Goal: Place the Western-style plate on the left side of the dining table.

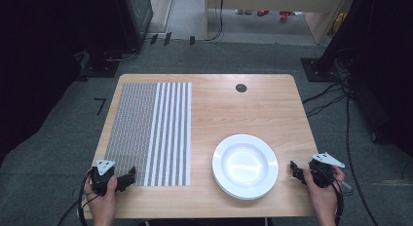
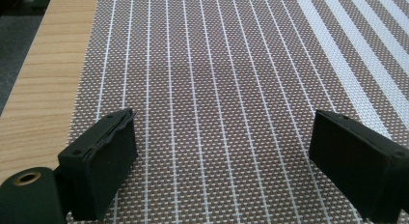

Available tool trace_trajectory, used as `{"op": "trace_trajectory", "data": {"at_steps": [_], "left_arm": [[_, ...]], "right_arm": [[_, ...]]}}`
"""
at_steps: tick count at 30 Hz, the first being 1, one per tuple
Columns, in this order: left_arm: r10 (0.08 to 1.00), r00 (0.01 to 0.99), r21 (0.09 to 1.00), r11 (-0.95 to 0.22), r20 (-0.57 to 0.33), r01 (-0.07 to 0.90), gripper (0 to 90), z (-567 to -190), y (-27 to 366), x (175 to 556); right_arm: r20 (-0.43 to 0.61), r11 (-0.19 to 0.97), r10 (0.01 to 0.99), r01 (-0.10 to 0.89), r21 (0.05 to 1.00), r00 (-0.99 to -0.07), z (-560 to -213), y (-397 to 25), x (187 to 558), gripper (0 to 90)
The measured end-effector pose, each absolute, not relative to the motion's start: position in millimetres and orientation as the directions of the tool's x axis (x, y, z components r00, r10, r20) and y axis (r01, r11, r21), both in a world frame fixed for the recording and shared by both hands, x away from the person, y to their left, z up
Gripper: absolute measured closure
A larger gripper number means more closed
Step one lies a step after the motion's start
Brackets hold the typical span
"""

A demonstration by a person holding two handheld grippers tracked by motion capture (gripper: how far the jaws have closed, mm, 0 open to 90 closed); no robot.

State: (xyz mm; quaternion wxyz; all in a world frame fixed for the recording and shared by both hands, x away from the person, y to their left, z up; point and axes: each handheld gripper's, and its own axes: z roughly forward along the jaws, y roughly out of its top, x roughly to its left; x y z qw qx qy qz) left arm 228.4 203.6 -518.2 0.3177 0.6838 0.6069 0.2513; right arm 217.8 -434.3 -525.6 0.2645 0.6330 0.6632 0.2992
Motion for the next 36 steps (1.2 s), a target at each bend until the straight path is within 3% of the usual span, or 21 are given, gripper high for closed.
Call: {"op": "trace_trajectory", "data": {"at_steps": [13, 36], "left_arm": [[0.991, 0.120, 0.755, -0.036, -0.057, 0.655, 9.4, -513, 204, 228], [0.960, 0.263, 0.803, -0.084, -0.092, 0.590, 9.4, -471, 136, 243]], "right_arm": [[0.028, 0.020, 0.998, 0.682, 0.732, -0.059, -526, -434, 218, 13.5], [0.028, 0.011, 0.999, 0.680, 0.733, -0.046, -526, -433, 217, 14.1]]}}
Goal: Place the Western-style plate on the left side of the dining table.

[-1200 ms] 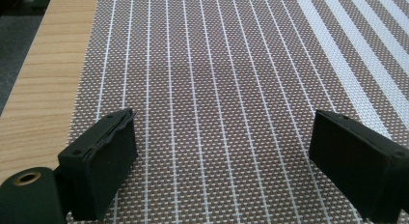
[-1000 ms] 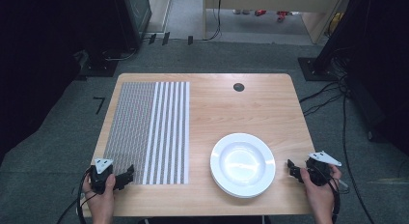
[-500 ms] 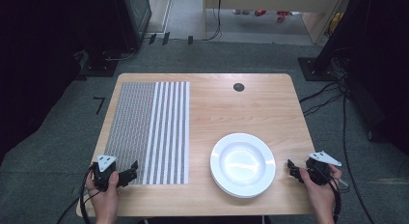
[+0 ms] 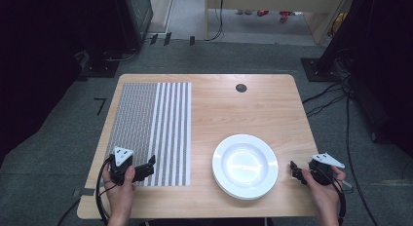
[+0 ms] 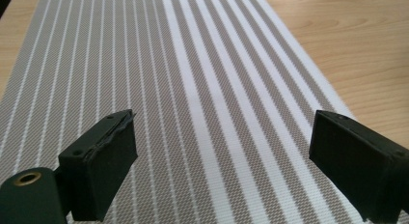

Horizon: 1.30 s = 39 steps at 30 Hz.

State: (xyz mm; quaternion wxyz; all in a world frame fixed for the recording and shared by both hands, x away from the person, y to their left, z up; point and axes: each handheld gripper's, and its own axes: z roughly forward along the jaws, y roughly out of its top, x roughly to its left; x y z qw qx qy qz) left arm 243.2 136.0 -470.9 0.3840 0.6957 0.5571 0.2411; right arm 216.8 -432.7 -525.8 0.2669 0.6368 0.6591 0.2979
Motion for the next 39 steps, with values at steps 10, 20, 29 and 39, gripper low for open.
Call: {"op": "trace_trajectory", "data": {"at_steps": [10, 20, 29, 39], "left_arm": [[0.946, 0.301, 0.809, -0.080, -0.124, 0.583, 9.4, -464, 108, 254], [0.920, 0.360, 0.816, -0.085, -0.156, 0.572, 9.4, -462, 83, 257], [0.876, 0.451, 0.808, -0.137, -0.172, 0.574, 9.4, -469, 52, 251], [0.840, 0.499, 0.790, -0.152, -0.213, 0.594, 9.4, -475, 30, 246]], "right_arm": [[0.029, 0.002, 0.999, 0.681, 0.733, -0.034, -526, -432, 216, 14.0], [0.030, -0.002, 0.999, 0.681, 0.732, -0.029, -526, -431, 216, 14.1], [0.028, -0.010, 0.999, 0.683, 0.730, -0.016, -526, -429, 218, 12.3], [0.109, -0.091, 0.994, 0.661, 0.745, 0.014, -522, -424, 217, 14.8]]}}
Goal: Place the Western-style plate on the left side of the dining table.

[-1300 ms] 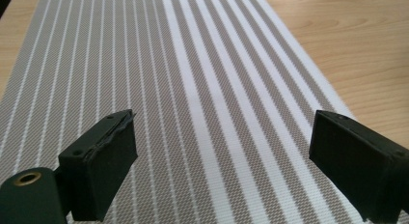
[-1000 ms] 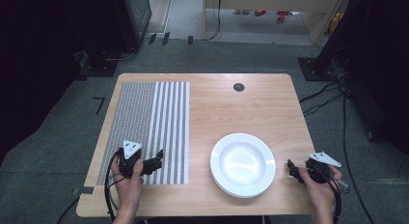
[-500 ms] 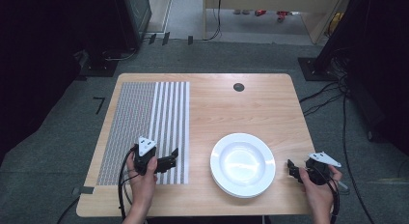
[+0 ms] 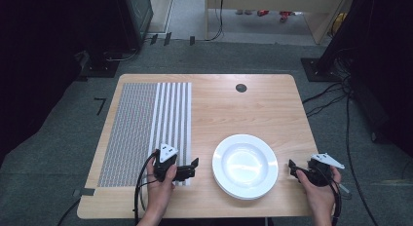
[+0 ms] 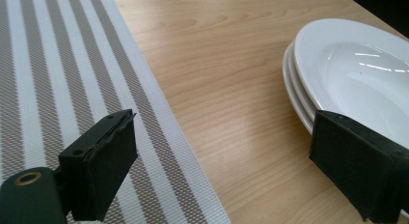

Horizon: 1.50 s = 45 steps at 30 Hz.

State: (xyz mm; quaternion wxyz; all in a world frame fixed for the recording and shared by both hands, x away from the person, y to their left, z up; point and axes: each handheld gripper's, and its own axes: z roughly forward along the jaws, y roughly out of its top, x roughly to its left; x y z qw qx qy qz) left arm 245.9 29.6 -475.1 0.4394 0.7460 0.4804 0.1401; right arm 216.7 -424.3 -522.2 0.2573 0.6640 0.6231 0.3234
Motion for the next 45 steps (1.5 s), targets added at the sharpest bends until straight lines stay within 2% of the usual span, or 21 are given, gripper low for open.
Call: {"op": "trace_trajectory", "data": {"at_steps": [9, 16, 19, 23, 25, 26, 30, 33, 39, 45], "left_arm": [[0.813, 0.529, 0.784, -0.156, -0.244, 0.601, 9.6, -477, 15, 243], [0.800, 0.543, 0.782, -0.159, -0.256, 0.603, 9.6, -476, 6, 241], [0.783, 0.556, 0.783, -0.148, -0.281, 0.604, 9.6, -476, 1, 239], [0.772, 0.568, 0.781, -0.157, -0.285, 0.605, 9.6, -477, -5, 238], [0.771, 0.570, 0.778, -0.163, -0.284, 0.607, 10.1, -478, -8, 237], [0.773, 0.568, 0.779, -0.162, -0.281, 0.606, 13.4, -478, -10, 236], [0.761, 0.582, 0.775, -0.172, -0.288, 0.608, 17.3, -480, -14, 235], [0.759, 0.586, 0.778, -0.175, -0.284, 0.603, 24.3, -480, -16, 233], [0.761, 0.578, 0.766, -0.173, -0.295, 0.619, 27.9, -484, -19, 232], [0.750, 0.582, 0.758, -0.170, -0.315, 0.630, 38.3, -487, -22, 232]], "right_arm": [[0.179, -0.154, 0.984, 0.602, 0.784, 0.019, -502, -411, 210, 16.6], [0.203, -0.163, 0.979, 0.559, 0.813, -0.010, -488, -395, 206, 23.7], [0.207, -0.147, 0.977, 0.555, 0.818, -0.047, -484, -385, 205, 28.8], [0.227, -0.132, 0.968, 0.559, 0.819, -0.103, -483, -372, 204, 42.6], [0.250, -0.144, 0.961, 0.554, 0.820, -0.120, -484, -368, 204, 46.7], [0.261, -0.149, 0.957, 0.558, 0.817, -0.125, -485, -366, 204, 48.7], [0.281, -0.147, 0.947, 0.567, 0.810, -0.155, -487, -357, 204, 54.6], [0.300, -0.165, 0.943, 0.583, 0.796, -0.142, -488, -352, 205, 58.8], [0.295, -0.167, 0.948, 0.596, 0.785, -0.123, -493, -348, 205, 60.6], [0.315, -0.184, 0.942, 0.612, 0.769, -0.112, -493, -350, 204, 64.1]]}}
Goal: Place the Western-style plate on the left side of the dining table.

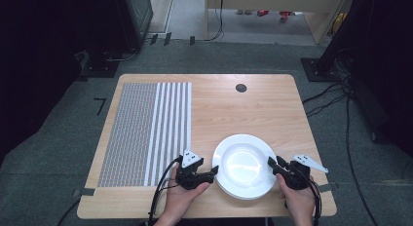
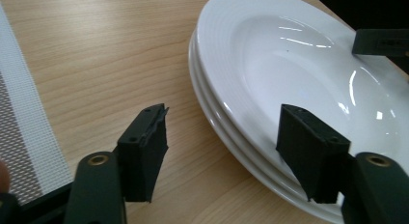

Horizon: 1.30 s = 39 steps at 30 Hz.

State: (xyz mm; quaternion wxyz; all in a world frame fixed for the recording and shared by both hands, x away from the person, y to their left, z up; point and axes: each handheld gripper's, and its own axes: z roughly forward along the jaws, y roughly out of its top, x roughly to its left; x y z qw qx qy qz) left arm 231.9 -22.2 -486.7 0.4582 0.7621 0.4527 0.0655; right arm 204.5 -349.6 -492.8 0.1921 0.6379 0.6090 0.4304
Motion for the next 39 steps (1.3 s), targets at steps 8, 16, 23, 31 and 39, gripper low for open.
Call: {"op": "trace_trajectory", "data": {"at_steps": [8, 16, 23, 31, 39], "left_arm": [[0.732, 0.595, 0.754, -0.173, -0.332, 0.634, 43.4, -488, -25, 231], [0.716, 0.602, 0.751, -0.167, -0.353, 0.638, 48.2, -490, -28, 232], [0.696, 0.607, 0.738, -0.165, -0.383, 0.655, 49.7, -493, -29, 232], [0.700, 0.602, 0.737, -0.160, -0.385, 0.657, 55.6, -492, -27, 234], [0.695, 0.593, 0.727, -0.149, -0.405, 0.670, 54.3, -494, -27, 235]], "right_arm": [[0.407, -0.278, 0.909, 0.596, 0.753, -0.091, -493, -362, 201, 78.8], [0.490, -0.349, 0.867, 0.591, 0.727, -0.090, -497, -368, 201, 79.9], [0.549, -0.405, 0.833, 0.602, 0.688, -0.067, -498, -372, 200, 81.7], [0.671, -0.517, 0.741, 0.615, 0.596, -0.027, -500, -377, 200, 82.1], [0.727, -0.552, 0.682, 0.596, 0.583, -0.080, -496, -377, 200, 82.0]]}}
